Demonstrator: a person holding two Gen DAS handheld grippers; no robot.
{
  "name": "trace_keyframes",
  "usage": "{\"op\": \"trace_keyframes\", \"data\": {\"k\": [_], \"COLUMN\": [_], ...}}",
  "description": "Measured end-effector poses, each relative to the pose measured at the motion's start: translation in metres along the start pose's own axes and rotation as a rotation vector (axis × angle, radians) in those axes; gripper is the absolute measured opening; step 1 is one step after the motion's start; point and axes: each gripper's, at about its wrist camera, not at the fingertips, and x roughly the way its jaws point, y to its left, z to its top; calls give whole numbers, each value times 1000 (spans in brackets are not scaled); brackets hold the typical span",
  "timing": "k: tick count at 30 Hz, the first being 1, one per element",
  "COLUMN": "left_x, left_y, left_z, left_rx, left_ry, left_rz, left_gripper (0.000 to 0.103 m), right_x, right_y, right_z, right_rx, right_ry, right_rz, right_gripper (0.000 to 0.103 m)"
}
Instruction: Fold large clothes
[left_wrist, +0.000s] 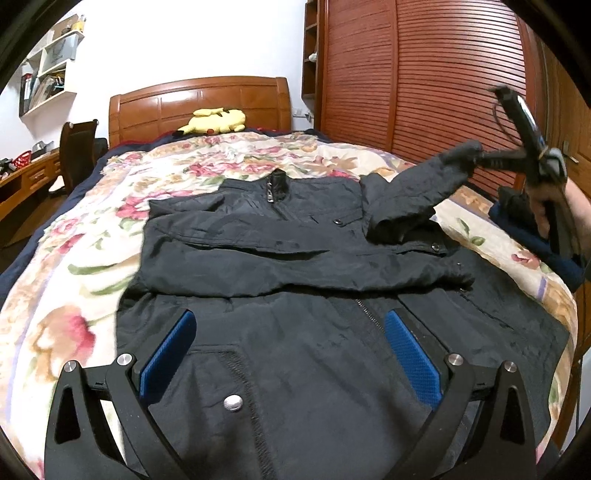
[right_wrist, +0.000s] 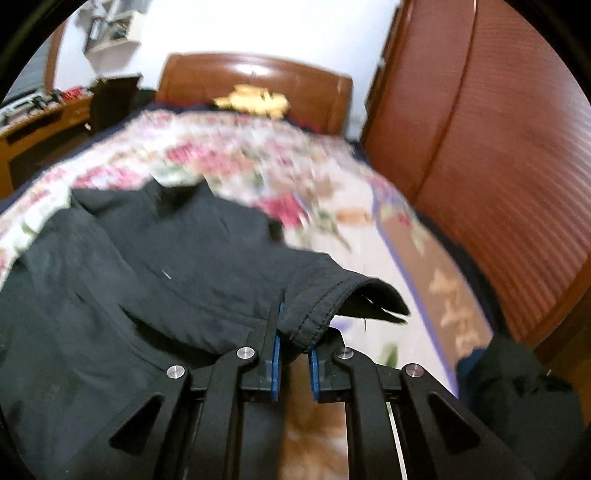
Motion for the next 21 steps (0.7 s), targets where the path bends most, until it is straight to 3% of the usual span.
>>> {"op": "trace_keyframes", "data": {"k": [4, 8, 21], "left_x": [-20, -36, -51], "left_y": [14, 30, 87], "left_z": [0, -2, -14], "left_rx": [-12, -13, -95], "left_ry": [-27, -46, -49], "left_rz": [10, 66, 130], "left_gripper": [102, 102, 102], "right_x": [-32, -57, -121], "right_y": [31, 68, 175], "right_z": [15, 23, 15], "right_rx": [-44, -94, -284], "right_ry": [-80, -143, -236], "right_rz": [33, 93, 342], "right_gripper": [12, 11, 11]}}
